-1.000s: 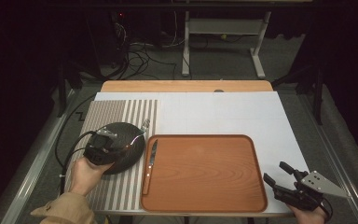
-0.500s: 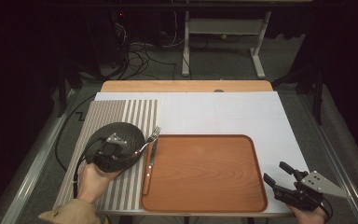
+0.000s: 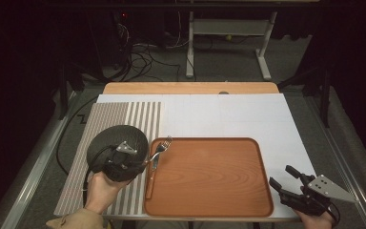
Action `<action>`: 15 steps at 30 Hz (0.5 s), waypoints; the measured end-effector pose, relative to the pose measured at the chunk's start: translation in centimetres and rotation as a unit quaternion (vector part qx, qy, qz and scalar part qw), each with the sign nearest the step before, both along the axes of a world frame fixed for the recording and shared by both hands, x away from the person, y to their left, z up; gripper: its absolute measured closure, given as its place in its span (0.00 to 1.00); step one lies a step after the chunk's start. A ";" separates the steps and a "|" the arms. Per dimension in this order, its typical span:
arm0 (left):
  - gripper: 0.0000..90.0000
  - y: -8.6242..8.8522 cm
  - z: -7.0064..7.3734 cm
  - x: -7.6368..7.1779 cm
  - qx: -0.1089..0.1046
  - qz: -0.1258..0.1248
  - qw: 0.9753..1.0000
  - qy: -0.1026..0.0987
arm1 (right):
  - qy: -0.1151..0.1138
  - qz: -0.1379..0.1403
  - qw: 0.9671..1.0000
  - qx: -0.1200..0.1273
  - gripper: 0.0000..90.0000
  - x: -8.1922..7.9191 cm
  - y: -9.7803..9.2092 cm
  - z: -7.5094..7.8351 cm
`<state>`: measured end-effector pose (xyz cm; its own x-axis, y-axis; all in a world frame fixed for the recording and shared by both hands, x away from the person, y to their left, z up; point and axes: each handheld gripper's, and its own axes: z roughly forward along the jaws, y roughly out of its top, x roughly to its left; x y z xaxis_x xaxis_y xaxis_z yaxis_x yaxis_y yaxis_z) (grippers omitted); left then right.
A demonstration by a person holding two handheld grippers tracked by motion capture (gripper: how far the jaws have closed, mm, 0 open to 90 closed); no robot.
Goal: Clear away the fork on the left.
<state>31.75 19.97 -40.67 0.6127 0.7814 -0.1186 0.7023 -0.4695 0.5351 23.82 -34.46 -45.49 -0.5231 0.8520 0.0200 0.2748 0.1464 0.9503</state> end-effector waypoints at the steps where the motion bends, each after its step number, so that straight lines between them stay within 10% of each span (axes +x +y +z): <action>1: 0.80 -0.2 0.0 -0.1 0.001 -0.003 1.000 0.001 | 0.000 0.000 1.000 0.000 0.28 0.0 0.0 0.0; 15: 0.80 -2.0 -0.4 -1.1 -0.005 -0.020 1.000 0.005 | 0.000 0.002 1.000 -0.001 0.29 0.0 0.0 0.0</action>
<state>30.63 18.01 -41.06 0.6426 0.7547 -0.1321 0.6878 -0.4922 0.5335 23.81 -34.47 -45.49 -0.5265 0.8500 0.0180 0.2734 0.1492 0.9502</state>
